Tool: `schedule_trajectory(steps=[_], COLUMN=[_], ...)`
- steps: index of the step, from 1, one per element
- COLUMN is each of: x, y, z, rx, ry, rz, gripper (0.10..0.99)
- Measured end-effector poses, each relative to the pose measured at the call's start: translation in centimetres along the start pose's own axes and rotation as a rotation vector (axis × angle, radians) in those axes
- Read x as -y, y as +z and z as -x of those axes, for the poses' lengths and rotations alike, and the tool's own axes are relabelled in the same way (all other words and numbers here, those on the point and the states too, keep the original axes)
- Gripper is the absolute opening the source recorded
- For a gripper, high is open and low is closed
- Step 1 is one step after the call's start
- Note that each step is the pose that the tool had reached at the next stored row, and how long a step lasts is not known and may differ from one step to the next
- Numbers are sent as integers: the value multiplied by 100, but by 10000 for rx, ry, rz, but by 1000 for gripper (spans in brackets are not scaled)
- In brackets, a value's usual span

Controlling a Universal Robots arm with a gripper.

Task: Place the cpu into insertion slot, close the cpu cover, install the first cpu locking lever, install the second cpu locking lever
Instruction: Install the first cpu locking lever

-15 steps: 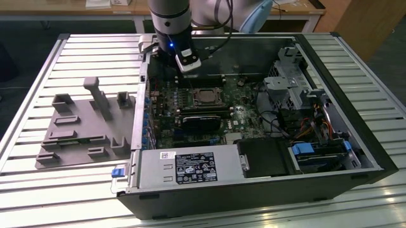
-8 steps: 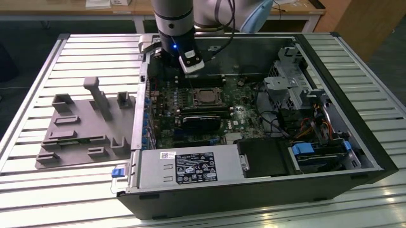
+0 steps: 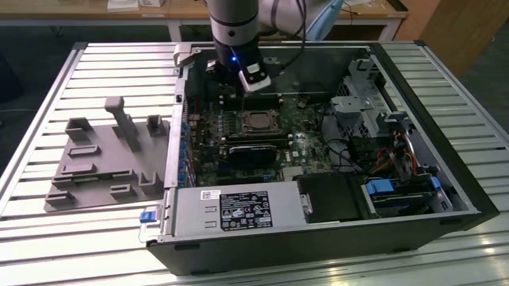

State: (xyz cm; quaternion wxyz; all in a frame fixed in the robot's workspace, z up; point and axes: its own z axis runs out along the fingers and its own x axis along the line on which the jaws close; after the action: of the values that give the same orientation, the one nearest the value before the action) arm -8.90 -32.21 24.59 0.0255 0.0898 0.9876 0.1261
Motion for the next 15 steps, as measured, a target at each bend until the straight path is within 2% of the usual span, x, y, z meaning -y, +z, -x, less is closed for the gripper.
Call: schedule_trajectory(steps=[4,9,10,11,15], x=[-16,-16,-16,-15,-8], y=[9,10,11,14,24], z=[95,97,97,97,94], rx=[-2,0,45,129,543], ry=[0,-29,-42,-64,-171], rz=[0,3,11,28,108], gripper=[102,102,102,102,102])
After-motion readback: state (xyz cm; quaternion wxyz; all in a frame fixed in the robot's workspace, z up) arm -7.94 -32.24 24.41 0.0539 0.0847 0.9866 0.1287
